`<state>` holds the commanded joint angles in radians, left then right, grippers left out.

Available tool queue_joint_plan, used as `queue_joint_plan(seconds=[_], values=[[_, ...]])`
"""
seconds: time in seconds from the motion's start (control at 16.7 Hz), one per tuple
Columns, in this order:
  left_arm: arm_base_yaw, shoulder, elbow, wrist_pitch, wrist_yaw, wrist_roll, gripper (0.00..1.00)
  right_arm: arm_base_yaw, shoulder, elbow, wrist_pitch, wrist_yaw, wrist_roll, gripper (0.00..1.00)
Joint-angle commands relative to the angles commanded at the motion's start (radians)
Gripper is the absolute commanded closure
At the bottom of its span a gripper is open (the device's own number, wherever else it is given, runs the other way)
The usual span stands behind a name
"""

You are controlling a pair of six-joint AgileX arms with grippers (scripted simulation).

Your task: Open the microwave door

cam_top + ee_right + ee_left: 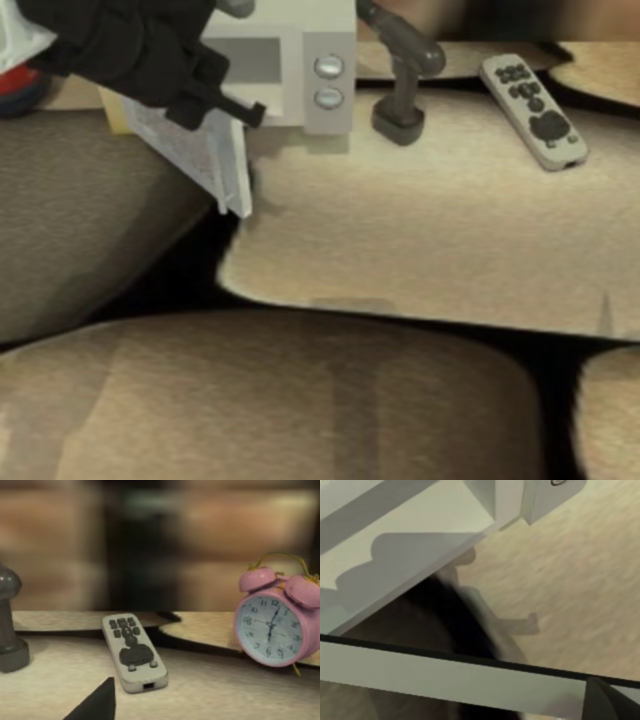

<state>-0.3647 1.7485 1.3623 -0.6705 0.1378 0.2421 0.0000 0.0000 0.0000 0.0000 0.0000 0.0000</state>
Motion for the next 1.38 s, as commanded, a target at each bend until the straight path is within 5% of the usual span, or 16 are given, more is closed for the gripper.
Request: queue_joint_plan(seconds=[0.36, 0.78, 1.38], values=[[-0.007, -0.047, 0.071, 0.011, 0.0, 0.005, 1.0, 0.0, 0.0, 0.0, 0.0, 0.0, 0.0, 0.0], [0.057, -0.036, -0.039, -0.025, 0.078, 0.147, 1.0, 0.0, 0.0, 0.0, 0.0, 0.0, 0.0, 0.0], [0.059, -0.038, -0.041, -0.024, 0.082, 0.151, 1.0, 0.0, 0.0, 0.0, 0.0, 0.0, 0.0, 0.0]])
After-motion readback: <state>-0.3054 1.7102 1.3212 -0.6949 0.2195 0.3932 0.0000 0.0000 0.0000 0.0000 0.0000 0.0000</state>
